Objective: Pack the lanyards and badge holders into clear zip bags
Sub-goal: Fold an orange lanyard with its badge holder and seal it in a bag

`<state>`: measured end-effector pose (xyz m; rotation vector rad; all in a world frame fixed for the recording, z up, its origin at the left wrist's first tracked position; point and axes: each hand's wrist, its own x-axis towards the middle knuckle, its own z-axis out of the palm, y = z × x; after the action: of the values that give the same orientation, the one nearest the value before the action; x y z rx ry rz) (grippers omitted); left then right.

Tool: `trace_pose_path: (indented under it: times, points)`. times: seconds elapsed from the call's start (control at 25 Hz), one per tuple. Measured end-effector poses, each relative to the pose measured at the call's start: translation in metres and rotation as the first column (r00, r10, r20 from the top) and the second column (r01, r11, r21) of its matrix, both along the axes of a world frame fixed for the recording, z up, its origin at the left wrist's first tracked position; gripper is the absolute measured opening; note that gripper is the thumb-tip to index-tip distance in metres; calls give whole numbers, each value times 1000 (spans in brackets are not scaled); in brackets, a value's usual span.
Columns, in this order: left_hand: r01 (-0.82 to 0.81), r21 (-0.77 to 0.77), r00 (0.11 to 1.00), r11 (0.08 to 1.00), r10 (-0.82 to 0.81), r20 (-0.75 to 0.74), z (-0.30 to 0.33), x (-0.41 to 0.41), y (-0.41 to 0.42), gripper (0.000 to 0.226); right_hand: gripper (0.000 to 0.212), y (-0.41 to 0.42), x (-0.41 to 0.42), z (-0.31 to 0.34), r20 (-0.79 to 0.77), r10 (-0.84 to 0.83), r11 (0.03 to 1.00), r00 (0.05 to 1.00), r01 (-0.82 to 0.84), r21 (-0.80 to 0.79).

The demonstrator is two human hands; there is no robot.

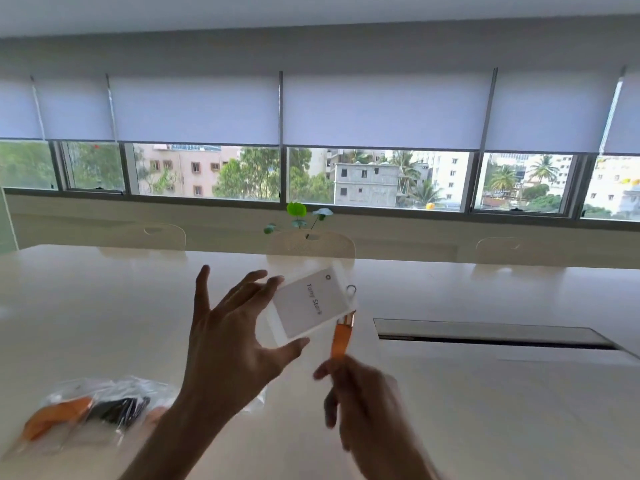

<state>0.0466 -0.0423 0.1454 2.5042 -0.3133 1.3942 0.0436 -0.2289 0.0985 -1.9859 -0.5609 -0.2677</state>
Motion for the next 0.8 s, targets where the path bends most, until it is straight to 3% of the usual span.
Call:
trace_pose_path:
  times: [0.08, 0.16, 0.28, 0.4, 0.52, 0.6, 0.8]
  points:
    - [-57, 119, 998, 991, 57, 3, -7, 1, -11, 76, 26, 5, -14, 1, 67, 30, 979, 997, -16, -202]
    - [-51, 236, 999, 970, 48, 18, -14, 3, -22, 67, 35, 2, -23, 13, 8, 70, 972, 997, -67, -223]
    - [31, 400, 999, 916, -20, -32, -27, 5, -37, 67, 30, -16, -18, 42, 16, 163, 983, 987, -161, -90]
    - [171, 412, 984, 895, -131, -124, -34, 5, -45, 71, 20, -49, 6, 66, -34, 165, 973, 986, -157, 172]
    - [372, 332, 925, 867, -318, -206, -34, 4, -49, 68, 19, -72, 30, 72, -84, 127, 936, 988, -92, 340]
    - [526, 198, 841, 827, -471, -265, -35, 1, -53, 64, 11, -81, 44, 68, -100, 133, 918, 986, -84, 386]
    - [710, -223, 606, 668, -741, -289, -24, -13, -56, 74, 37, -83, 67, 50, -183, 312, 903, 932, -231, 363]
